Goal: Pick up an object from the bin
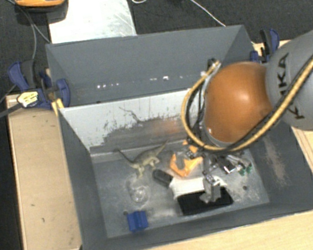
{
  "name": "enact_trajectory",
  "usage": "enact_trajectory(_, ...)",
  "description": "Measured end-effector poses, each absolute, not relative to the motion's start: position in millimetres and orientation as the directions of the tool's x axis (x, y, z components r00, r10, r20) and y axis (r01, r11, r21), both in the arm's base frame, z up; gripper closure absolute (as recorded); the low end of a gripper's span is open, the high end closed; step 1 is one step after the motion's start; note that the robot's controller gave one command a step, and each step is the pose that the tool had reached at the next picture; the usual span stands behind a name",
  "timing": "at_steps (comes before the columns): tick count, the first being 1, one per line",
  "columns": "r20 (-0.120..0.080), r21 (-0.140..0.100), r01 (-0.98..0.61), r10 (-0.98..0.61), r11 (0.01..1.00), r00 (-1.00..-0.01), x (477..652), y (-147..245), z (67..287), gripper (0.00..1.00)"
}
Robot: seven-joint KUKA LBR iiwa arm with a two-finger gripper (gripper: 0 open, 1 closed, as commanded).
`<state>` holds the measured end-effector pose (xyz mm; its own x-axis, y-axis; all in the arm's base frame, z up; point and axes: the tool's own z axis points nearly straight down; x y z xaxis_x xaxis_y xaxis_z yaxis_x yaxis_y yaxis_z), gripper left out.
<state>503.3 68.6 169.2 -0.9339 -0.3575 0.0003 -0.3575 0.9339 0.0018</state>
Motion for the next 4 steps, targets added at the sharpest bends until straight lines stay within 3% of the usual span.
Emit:
enact_trajectory(1, -0.001, 0.0, -0.371, -0.371, 0.929, -0.929, 506.9, 45.8, 167.6, 0.0)
enact_trajectory(2, 0.001, 0.004, -0.574, -0.574, 0.819, -0.819, 524.6, 54.9, 92.1, 0.0)
enact_trajectory(3, 0.0, 0.004, -0.573, -0.573, 0.82, -0.82, 524.2, 55.0, 93.9, 0.0)
enact_trajectory(4, 0.014, 0.01, -0.799, -0.799, 0.601, -0.601, 538.1, 61.5, 77.6, 1.0)
